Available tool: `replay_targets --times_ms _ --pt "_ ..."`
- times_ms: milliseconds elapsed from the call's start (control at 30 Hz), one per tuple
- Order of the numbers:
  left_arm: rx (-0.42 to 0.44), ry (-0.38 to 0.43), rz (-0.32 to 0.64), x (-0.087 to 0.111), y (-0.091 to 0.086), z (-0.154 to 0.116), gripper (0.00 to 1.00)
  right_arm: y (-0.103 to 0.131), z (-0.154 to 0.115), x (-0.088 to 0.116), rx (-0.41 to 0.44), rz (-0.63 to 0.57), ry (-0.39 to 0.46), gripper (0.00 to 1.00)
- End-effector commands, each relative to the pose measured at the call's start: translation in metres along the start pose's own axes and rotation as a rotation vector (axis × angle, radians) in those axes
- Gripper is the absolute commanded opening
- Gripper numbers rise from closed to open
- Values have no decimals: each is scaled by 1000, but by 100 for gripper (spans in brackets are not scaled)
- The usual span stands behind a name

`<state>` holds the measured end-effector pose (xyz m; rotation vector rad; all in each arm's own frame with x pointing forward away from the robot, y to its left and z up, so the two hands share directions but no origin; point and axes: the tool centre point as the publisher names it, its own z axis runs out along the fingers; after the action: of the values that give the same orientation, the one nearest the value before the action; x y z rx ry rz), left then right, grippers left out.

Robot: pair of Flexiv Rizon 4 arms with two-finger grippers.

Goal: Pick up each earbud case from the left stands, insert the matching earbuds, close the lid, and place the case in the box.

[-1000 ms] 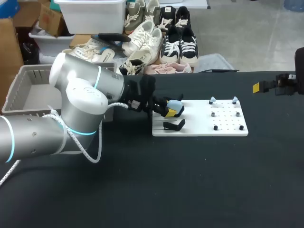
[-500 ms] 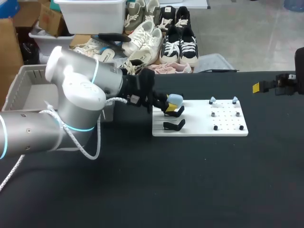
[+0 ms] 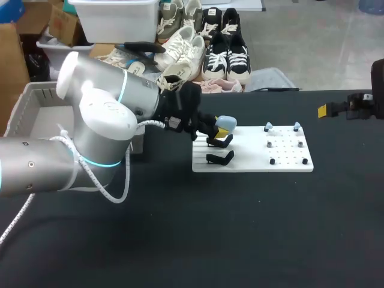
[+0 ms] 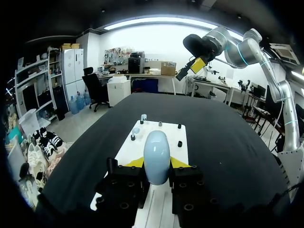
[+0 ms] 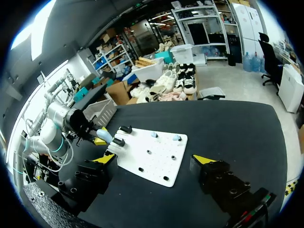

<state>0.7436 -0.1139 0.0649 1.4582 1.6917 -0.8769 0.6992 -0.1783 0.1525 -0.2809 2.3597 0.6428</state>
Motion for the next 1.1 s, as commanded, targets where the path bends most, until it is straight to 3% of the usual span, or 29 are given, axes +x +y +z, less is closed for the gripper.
replay_targets --times_ms 33,433,667,1100 --pt "-9 -3 15 -8 -3 6 0 8 13 1 -45 -17 20 100" --pt "-4 -34 57 -51 -5 40 0 37 54 9 -141 -71 77 100" --pt "20 -21 142 -70 -15 61 0 46 71 12 -184 -85 102 100" --pt "66 -28 163 -76 -30 64 0 48 80 9 -202 -89 114 100"
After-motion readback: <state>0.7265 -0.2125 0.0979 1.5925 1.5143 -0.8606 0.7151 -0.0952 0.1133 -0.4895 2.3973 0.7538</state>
